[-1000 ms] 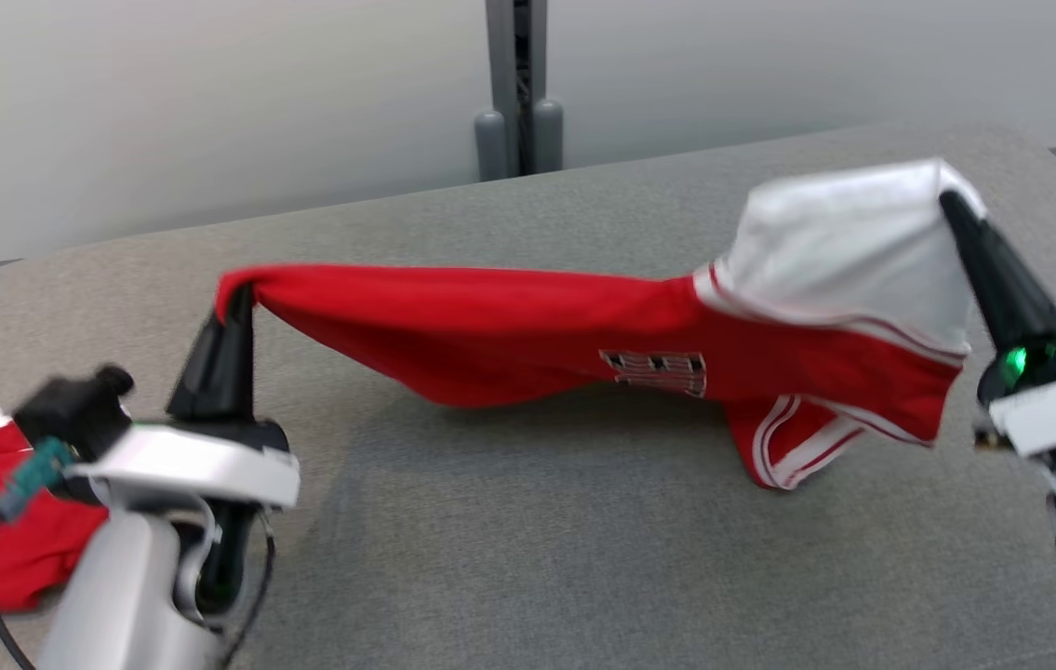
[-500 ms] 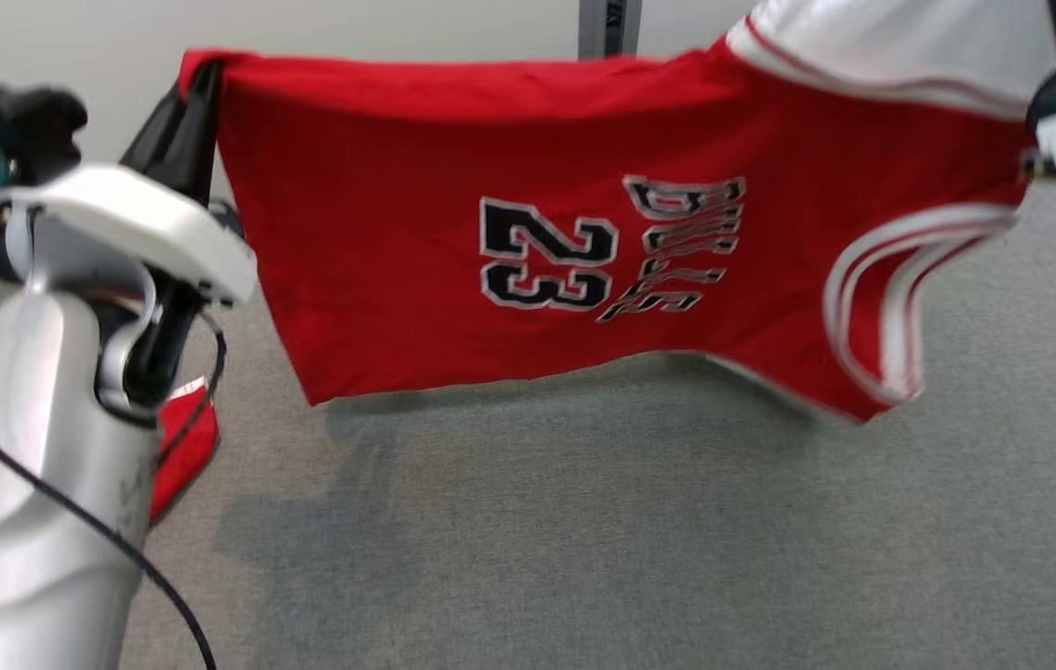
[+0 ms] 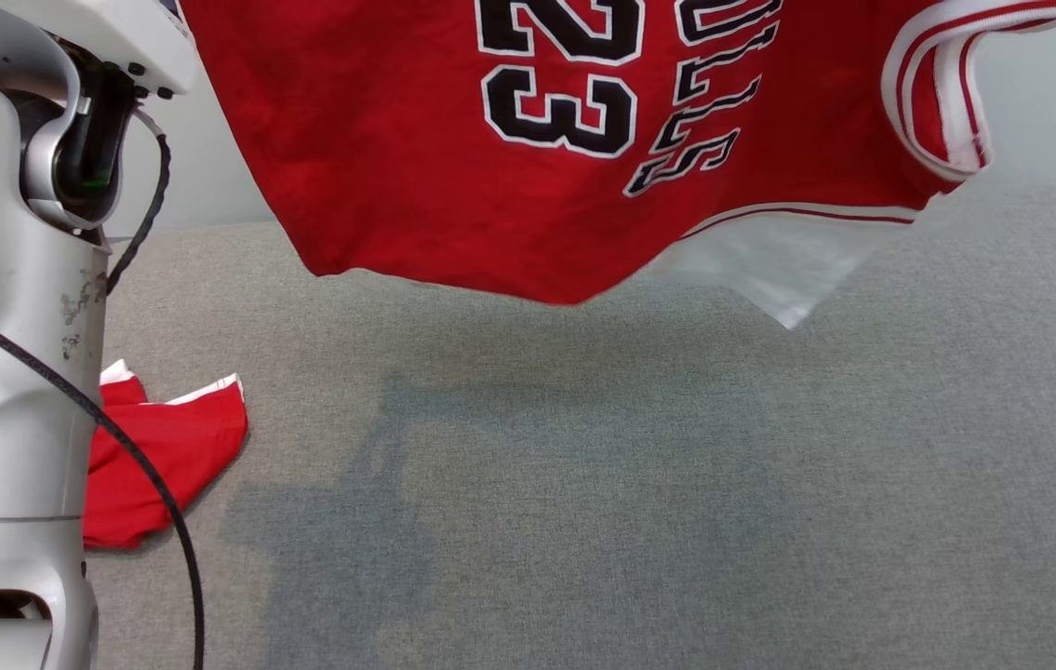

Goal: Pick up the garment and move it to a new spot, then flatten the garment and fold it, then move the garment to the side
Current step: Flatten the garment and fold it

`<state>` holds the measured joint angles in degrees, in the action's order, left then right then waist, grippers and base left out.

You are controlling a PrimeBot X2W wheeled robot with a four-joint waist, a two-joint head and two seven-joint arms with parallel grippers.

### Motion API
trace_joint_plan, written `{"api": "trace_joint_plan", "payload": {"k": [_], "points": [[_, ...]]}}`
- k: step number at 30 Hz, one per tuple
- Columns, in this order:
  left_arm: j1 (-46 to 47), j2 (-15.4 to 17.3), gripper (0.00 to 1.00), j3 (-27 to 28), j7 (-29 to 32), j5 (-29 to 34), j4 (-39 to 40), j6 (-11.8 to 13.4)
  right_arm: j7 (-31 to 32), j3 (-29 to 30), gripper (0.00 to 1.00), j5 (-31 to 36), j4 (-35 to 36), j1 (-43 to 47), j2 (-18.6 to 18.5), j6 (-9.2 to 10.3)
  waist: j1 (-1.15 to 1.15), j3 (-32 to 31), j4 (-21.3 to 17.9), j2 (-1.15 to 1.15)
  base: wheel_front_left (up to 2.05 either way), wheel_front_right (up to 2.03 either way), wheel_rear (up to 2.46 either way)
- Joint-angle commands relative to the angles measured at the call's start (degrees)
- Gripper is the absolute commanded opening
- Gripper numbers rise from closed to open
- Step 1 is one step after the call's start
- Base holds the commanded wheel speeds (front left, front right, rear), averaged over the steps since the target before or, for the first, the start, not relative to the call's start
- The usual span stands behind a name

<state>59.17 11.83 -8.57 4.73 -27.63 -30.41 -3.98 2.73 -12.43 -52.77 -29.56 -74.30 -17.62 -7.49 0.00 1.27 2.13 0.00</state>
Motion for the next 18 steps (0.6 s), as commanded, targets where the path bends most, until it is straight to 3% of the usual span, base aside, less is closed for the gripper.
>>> {"api": "trace_joint_plan", "payload": {"k": [1, 10, 18], "points": [[0.46, -0.04, 0.0, 0.11, -0.32, -0.24, -0.52, -0.08, -0.05, -0.38, 0.0, -0.12, -0.85, -0.34, -0.05, 0.0, 0.0, -0.12, 0.06, 0.0, 0.0, 0.0, 0.0], [0.6, 0.28, 0.0, -1.28, 2.33, -1.99, -4.01, -1.52, 5.25, -6.08, 0.0, -2.27, -4.74, -0.19, -1.06, 0.0, 0.0, 2.34, -0.13, 0.0, 0.0, 0.0, 0.0], [7.09, 1.1, 0.0, -1.58, 8.52, -3.99, -4.99, -2.01, 4.01, -4.11, 0.0, -1.02, -10.61, -8.66, 0.51, 0.0, 0.0, 13.72, -0.5, 0.0, 0.0, 0.0, 0.0]]}}
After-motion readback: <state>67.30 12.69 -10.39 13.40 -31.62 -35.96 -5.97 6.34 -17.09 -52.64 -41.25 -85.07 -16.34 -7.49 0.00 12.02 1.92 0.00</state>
